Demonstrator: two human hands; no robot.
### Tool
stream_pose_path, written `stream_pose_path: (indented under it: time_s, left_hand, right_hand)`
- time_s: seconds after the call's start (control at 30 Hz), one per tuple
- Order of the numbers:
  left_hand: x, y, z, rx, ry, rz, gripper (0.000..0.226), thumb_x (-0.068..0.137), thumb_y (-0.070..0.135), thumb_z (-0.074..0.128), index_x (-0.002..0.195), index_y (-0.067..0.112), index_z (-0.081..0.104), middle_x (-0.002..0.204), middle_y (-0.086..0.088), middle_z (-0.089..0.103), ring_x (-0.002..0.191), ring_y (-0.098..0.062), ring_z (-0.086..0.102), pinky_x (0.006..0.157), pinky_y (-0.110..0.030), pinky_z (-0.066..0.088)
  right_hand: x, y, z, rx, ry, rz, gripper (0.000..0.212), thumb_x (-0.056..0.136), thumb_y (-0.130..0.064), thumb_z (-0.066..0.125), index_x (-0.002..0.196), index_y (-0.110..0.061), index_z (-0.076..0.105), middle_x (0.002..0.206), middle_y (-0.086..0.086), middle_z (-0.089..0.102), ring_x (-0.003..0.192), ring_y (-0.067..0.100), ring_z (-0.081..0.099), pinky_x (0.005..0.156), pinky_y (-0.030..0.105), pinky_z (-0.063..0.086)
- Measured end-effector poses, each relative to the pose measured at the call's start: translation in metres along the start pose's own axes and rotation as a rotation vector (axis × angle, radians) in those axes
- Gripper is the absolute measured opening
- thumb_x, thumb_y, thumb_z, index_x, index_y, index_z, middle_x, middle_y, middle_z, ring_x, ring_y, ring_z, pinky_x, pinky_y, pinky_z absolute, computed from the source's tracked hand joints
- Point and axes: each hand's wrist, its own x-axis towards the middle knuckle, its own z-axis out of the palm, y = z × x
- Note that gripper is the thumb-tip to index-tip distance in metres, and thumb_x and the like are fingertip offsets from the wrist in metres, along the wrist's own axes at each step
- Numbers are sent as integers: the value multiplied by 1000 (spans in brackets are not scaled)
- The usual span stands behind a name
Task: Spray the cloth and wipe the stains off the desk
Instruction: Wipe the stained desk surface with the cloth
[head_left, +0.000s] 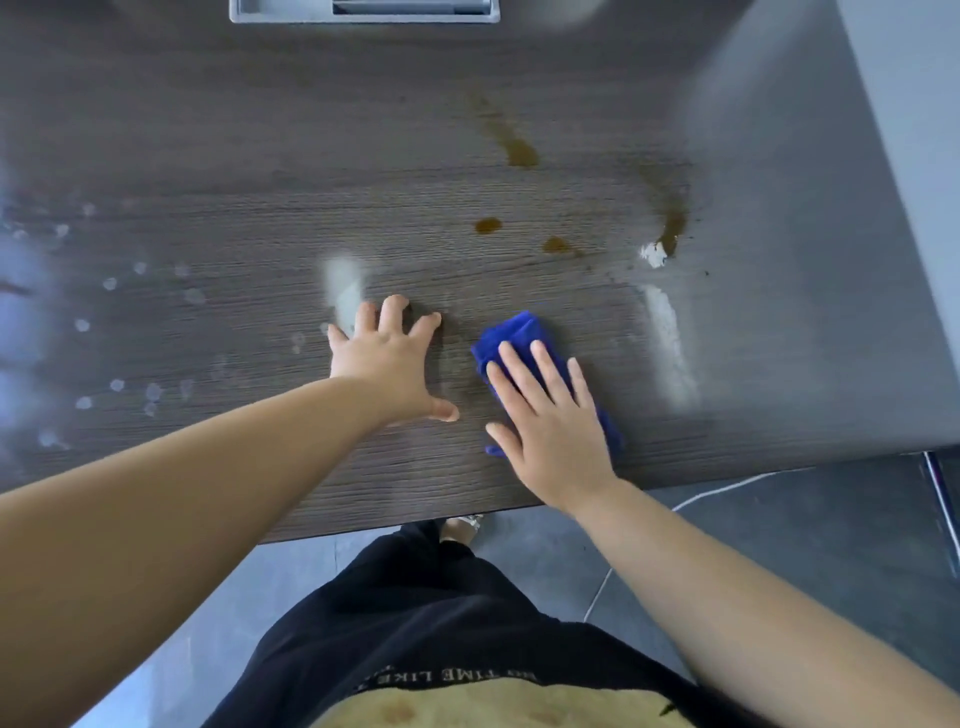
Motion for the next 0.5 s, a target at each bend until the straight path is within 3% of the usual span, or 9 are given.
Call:
stream_pose_path:
  time_s: [0.07, 0.1, 0.17, 0.27, 0.33, 0.37, 0.5]
  left_hand:
    - [5, -13, -6, 29, 52, 24, 111, 55, 74, 69, 145, 33, 17, 150, -2, 11, 138, -29, 8, 110, -58, 19]
    - [9, -21, -11, 31, 69, 13, 113, 54, 74, 69, 145, 33, 16, 150, -3, 11, 139, -29, 7, 111, -58, 18]
    - [21, -34, -19, 11, 79, -35, 120, 50, 76, 69, 146, 32, 11, 150, -4, 10, 140, -30, 5, 112, -58, 15]
    - [37, -45, -27, -12, 54, -75, 129, 46, 78, 70, 147, 32, 5, 151, -4, 7, 141, -32, 3, 112, -60, 16]
    - [42, -44, -29, -16, 26, -74, 131, 46, 75, 73, 147, 31, 3, 153, -5, 5, 141, -32, 3, 110, -61, 17]
    - [42, -42, -29, -18, 14, -74, 131, 46, 74, 74, 148, 31, 3, 153, -5, 3, 141, -32, 3, 109, -61, 19]
    - [44, -42, -29, -5, 0, -58, 131, 48, 72, 74, 148, 28, 3, 152, -7, 5, 140, -33, 5, 107, -63, 21]
  right_hand:
    - [-5, 35, -3, -28, -25, -192, 53, 93, -45, 38, 141, -24, 40, 151, 0, 37, 138, 28, 33, 108, 54, 28]
    - [-2, 51, -4, -63, -22, -171, 53, 92, -44, 37, 141, -25, 40, 150, 0, 38, 138, 28, 33, 107, 54, 30]
    - [14, 72, -9, -44, -16, 105, 54, 93, -44, 31, 144, -25, 37, 152, 1, 35, 139, 29, 31, 105, 58, 32]
    - [55, 49, -8, 47, 47, 647, 58, 96, -46, 21, 149, -22, 27, 158, 1, 19, 145, 29, 14, 113, 57, 17]
    - [76, 15, -6, 48, 7, 747, 58, 98, -47, 23, 151, -21, 20, 160, 1, 11, 146, 29, 7, 115, 55, 8]
    - [76, 1, -4, 39, 10, 661, 59, 98, -46, 25, 150, -20, 23, 159, 3, 14, 145, 31, 11, 113, 55, 10]
    - [40, 12, -5, -14, -60, 0, 54, 95, -44, 33, 145, -23, 36, 154, 2, 31, 141, 30, 27, 111, 55, 26]
